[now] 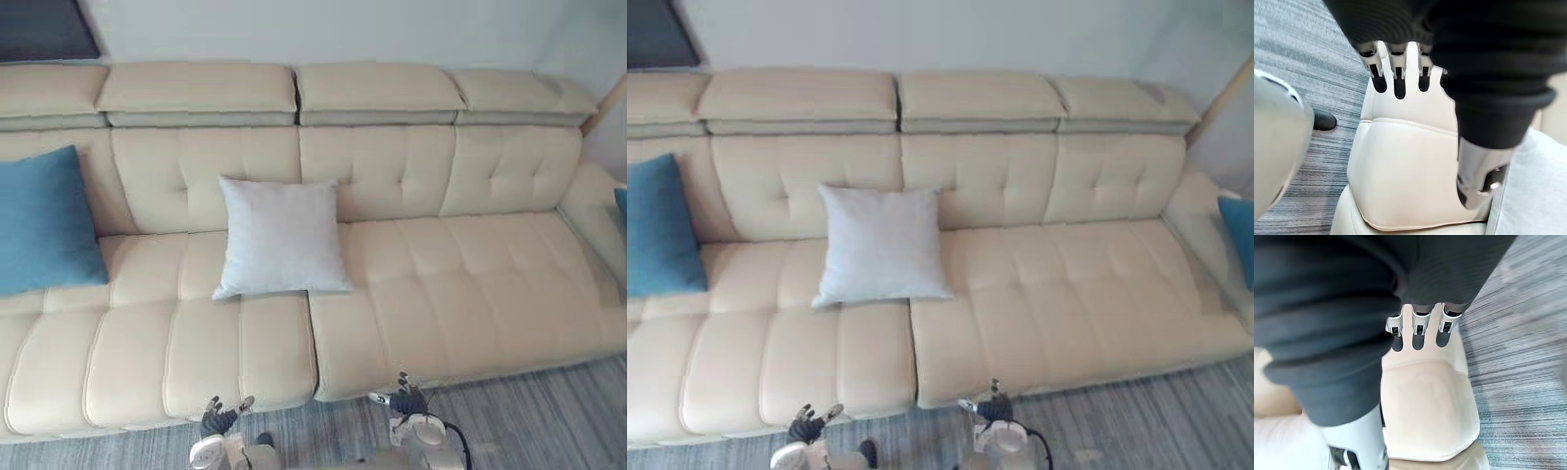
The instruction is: Pick up cushions and gather them together orderly.
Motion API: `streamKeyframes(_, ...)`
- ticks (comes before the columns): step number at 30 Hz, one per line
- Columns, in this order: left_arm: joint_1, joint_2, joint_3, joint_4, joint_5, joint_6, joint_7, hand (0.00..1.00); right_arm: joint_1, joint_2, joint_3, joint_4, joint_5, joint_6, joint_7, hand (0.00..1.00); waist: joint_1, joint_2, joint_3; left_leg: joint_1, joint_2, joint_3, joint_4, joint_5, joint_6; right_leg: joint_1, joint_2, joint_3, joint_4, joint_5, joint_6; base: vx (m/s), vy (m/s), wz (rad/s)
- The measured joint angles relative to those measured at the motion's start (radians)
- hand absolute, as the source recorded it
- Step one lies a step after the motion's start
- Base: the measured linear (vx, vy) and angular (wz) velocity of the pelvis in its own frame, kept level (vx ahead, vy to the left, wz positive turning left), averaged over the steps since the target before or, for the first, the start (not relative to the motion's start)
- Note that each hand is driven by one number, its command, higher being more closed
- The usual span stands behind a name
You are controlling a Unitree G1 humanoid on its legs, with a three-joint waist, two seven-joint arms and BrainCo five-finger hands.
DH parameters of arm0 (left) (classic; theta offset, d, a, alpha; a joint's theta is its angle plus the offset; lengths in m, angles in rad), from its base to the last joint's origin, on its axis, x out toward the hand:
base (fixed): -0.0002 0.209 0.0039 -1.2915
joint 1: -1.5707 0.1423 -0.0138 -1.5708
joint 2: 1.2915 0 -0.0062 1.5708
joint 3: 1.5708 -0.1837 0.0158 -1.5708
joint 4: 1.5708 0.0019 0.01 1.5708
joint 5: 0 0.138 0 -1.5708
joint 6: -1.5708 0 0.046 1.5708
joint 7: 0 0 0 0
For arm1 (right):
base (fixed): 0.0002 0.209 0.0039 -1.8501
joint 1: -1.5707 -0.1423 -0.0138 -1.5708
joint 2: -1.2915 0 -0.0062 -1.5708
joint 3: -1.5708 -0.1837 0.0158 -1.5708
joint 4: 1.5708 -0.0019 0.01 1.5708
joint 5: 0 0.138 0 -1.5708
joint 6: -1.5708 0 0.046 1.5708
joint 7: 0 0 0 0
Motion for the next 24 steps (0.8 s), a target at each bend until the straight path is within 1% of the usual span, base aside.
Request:
streamKeyframes(1, 0.003, -0.012, 0.004, -0.001, 0.0, 0.004, 0.001, 0.0, -0.024, -0.009, 0.0, 0.006, 0.0, 0.002, -0.001, 0.0, 0.007, 0.029, 0.006, -0.003, 0.015, 0.002, 0.0, 0.008, -0.012, 0.017, 0.019, -0.017, -0.055, -0.001, 0.0, -0.18, -0.089, -0.09)
streamKeyframes(2, 0.009, -0.021, 0.0, -0.005, -0.001, 0.007, 0.01, 0.0, -0.032, -0.019, 0.0, 0.006, 0.0, 0.002, -0.006, 0.0, 0.016, 0.044, 0.006, -0.007, 0.032, 0.006, -0.017, 0.027, -0.026, 0.045, 0.031, -0.021, -0.118, -0.022, -0.02, -0.23, -0.13, -0.17)
streamKeyframes(3, 0.008, -0.023, -0.005, -0.013, -0.001, 0.008, 0.02, 0.0, -0.048, -0.028, 0.001, 0.005, 0.0, 0.003, -0.013, 0.0, 0.027, 0.041, 0.009, -0.023, 0.027, 0.012, -0.017, 0.032, -0.032, 0.038, 0.029, -0.022, -0.13, -0.065, -0.044, -0.2, -0.133, -0.14)
streamKeyframes(4, 0.002, -0.017, -0.007, -0.014, -0.001, 0.009, 0.021, 0.0, -0.062, -0.032, 0.006, 0.005, 0.0, 0.003, -0.016, 0.0, 0.029, 0.032, 0.021, -0.043, 0.023, 0.017, -0.009, 0.04, -0.04, 0.028, 0.023, -0.027, -0.134, -0.098, -0.059, -0.25, -0.186, -0.05)
streamKeyframes(5, -0.005, -0.01, -0.019, -0.013, -0.001, 0.009, 0.023, 0.0, -0.08, -0.039, 0.007, 0.006, 0.0, 0.003, -0.018, 0.0, 0.027, 0.044, 0.044, -0.07, 0.022, 0.004, -0.003, 0.059, -0.048, 0.023, 0.033, -0.043, -0.157, -0.117, -0.062, -0.3, -0.156, 0.15)
streamKeyframes(6, -0.006, -0.013, -0.03, -0.012, -0.001, 0.01, 0.023, 0.0, -0.096, -0.047, 0.007, 0.005, 0.0, 0.003, -0.022, 0.0, 0.019, 0.063, 0.057, -0.096, 0.037, -0.014, -0.003, 0.084, -0.056, 0.021, 0.049, -0.065, -0.182, -0.119, -0.067, -0.31, -0.144, 0.23)
streamKeyframes(7, -0.009, -0.016, -0.038, -0.013, -0.001, 0.01, 0.027, 0.0, -0.096, -0.049, 0.006, 0.006, 0.0, 0.004, -0.026, 0.0, 0.015, 0.075, 0.074, -0.102, 0.046, -0.024, -0.004, 0.102, -0.062, 0.022, 0.059, -0.079, -0.185, -0.121, -0.071, -0.38, -0.153, 0.42)
streamKeyframes(8, -0.008, -0.02, -0.038, -0.013, -0.001, 0.01, 0.038, 0.0, -0.093, -0.06, 0.005, 0.006, 0.0, 0.01, -0.029, 0.0, 0.004, 0.09, 0.092, -0.105, 0.058, -0.038, -0.022, 0.152, -0.07, 0.02, 0.07, -0.11, -0.168, -0.116, -0.09, -0.31, -0.12, 0.47)
streamKeyframes(9, -0.004, -0.018, -0.038, -0.013, -0.001, 0.011, 0.038, 0.0, -0.085, -0.058, 0.006, 0.006, 0.0, 0.014, -0.031, 0.0, -0.003, 0.09, 0.092, -0.102, 0.056, -0.047, -0.055, 0.193, -0.074, 0.014, 0.069, -0.129, -0.163, -0.113, -0.098, -0.4, -0.113, 0.53)
streamKeyframes(10, -0.003, -0.012, -0.038, -0.016, -0.001, 0.01, 0.038, 0.0, -0.076, -0.053, 0.005, 0.005, 0.0, 0.015, -0.035, 0.0, -0.007, 0.073, 0.098, -0.089, 0.048, -0.054, -0.089, 0.215, -0.083, 0.003, 0.051, -0.158, -0.167, -0.115, -0.13, -0.29, -0.047, 0.39)
streamKeyframes(11, -0.004, -0.008, -0.036, -0.017, -0.001, 0.012, 0.038, 0.0, -0.069, -0.058, 0.002, 0.005, 0.0, 0.02, -0.036, 0.0, -0.009, 0.066, 0.104, -0.091, 0.045, -0.05, -0.046, 0.18, -0.076, -0.007, 0.045, -0.171, -0.16, -0.108, -0.14, -0.35, -0.026, 0.27)
streamKeyframes(12, 0.0, -0.008, -0.035, -0.019, 0.0, 0.012, 0.038, 0.0, -0.064, -0.059, 0.0, 0.004, -0.001, 0.024, -0.039, 0.0, -0.009, 0.061, 0.106, -0.091, 0.036, -0.053, 0.029, 0.107, -0.047, -0.024, 0.032, -0.17, -0.15, -0.102, -0.141, -0.32, 0.03, 0.15)
streamKeyframes(13, 0.0, -0.009, -0.035, -0.018, 0.0, 0.012, 0.038, 0.0, -0.061, -0.058, 0.002, 0.004, -0.001, 0.025, -0.038, 0.0, -0.011, 0.059, 0.107, -0.09, 0.03, -0.059, 0.084, 0.055, -0.041, -0.037, 0.025, -0.163, -0.147, -0.102, -0.143, -0.29, 0.068, -0.01)
streamKeyframes(15, 0.003, -0.012, -0.02, -0.018, -0.001, 0.012, 0.038, 0.0, -0.052, -0.054, 0.014, 0.004, -0.002, 0.025, -0.037, 0.0, -0.011, 0.059, 0.105, -0.079, 0.01, -0.116, 0.179, -0.063, -0.055, -0.085, 0.018, -0.117, -0.142, -0.08, -0.131, -0.22, 0.17, -0.33)
streamKeyframes(16, 0.005, -0.019, -0.004, -0.018, -0.003, 0.012, 0.04, 0.0, -0.049, -0.049, 0.02, 0.004, -0.002, 0.025, -0.036, 0.0, -0.006, 0.06, 0.104, -0.06, 0.004, -0.14, 0.184, -0.11, -0.063, -0.105, 0.021, -0.092, -0.132, -0.078, -0.124, -0.19, 0.261, -0.68)
streamKeyframes(17, 0.002, -0.024, 0.008, -0.018, -0.005, 0.012, 0.04, 0.0, -0.046, -0.038, 0.021, 0.004, -0.001, 0.028, -0.037, 0.0, -0.006, 0.059, 0.106, -0.041, -0.014, -0.155, 0.166, -0.164, -0.102, -0.122, 0.028, -0.044, -0.121, -0.076, -0.11, -0.15, 0.226, -0.75)
streamKeyframes(18, 0.006, -0.018, 0.013, -0.018, -0.007, 0.012, 0.04, 0.0, -0.027, -0.023, 0.029, 0.005, -0.001, 0.03, -0.035, 0.0, -0.007, 0.047, 0.102, -0.029, -0.032, -0.15, 0.159, -0.181, -0.109, -0.118, 0.035, -0.003, -0.145, -0.059, -0.101, -0.1, 0.174, -0.72)
streamKeyframes(19, 0.008, -0.016, 0.016, -0.016, -0.008, 0.012, 0.041, 0.0, -0.011, -0.011, 0.03, 0.005, 0.0, 0.03, -0.035, 0.0, -0.007, 0.039, 0.093, -0.02, -0.038, -0.135, 0.151, -0.19, -0.111, -0.114, 0.034, 0.017, -0.167, -0.041, -0.093, -0.06, 0.182, -0.71)
streamKeyframes(20, 0.014, -0.015, 0.023, -0.011, -0.008, 0.012, 0.041, 0.0, 0.01, 0.002, 0.03, 0.005, 0.0, 0.031, -0.035, 0.0, -0.007, 0.04, 0.082, -0.01, -0.044, -0.116, 0.137, -0.194, -0.11, -0.111, 0.033, 0.048, -0.197, -0.019, -0.089, -0.01, 0.18, -0.62)
streamKeyframes(21, 0.016, -0.013, 0.026, -0.005, -0.008, 0.012, 0.041, 0.0, 0.019, 0.008, 0.031, 0.006, 0.001, 0.031, -0.034, 0.0, -0.009, 0.038, 0.075, 0.0, -0.046, -0.1, 0.128, -0.195, -0.11, -0.106, 0.032, 0.063, -0.213, -0.011, -0.093, 0.01, 0.203, -0.64)
streamKeyframes(22, 0.017, -0.007, 0.028, 0.004, -0.008, 0.012, 0.04, 0.0, 0.03, 0.011, 0.031, 0.006, 0.002, 0.031, -0.035, 0.0, -0.018, 0.032, 0.069, 0.011, -0.053, -0.084, 0.122, -0.199, -0.103, -0.1, 0.031, 0.089, -0.234, 0.009, -0.096, 0.01, 0.138, -0.46)
streamKeyframes(23, 0.018, -0.007, 0.03, 0.007, -0.007, 0.013, 0.04, 0.0, 0.035, 0.01, 0.029, 0.007, 0.003, 0.03, -0.035, 0.0, -0.021, 0.029, 0.065, 0.016, -0.058, -0.074, 0.123, -0.204, -0.1, -0.1, 0.03, 0.105, -0.241, 0.022, -0.096, 0.04, 0.156, -0.41)
streamKeyframes(24, 0.02, -0.006, 0.031, 0.018, -0.006, 0.013, 0.04, 0.0, 0.041, 0.009, 0.024, 0.014, 0.009, 0.03, -0.035, 0.0, -0.028, 0.03, 0.052, 0.017, -0.061, -0.066, 0.123, -0.211, -0.098, -0.1, 0.03, 0.118, -0.254, 0.031, -0.087, 0.07, 0.116, -0.39)
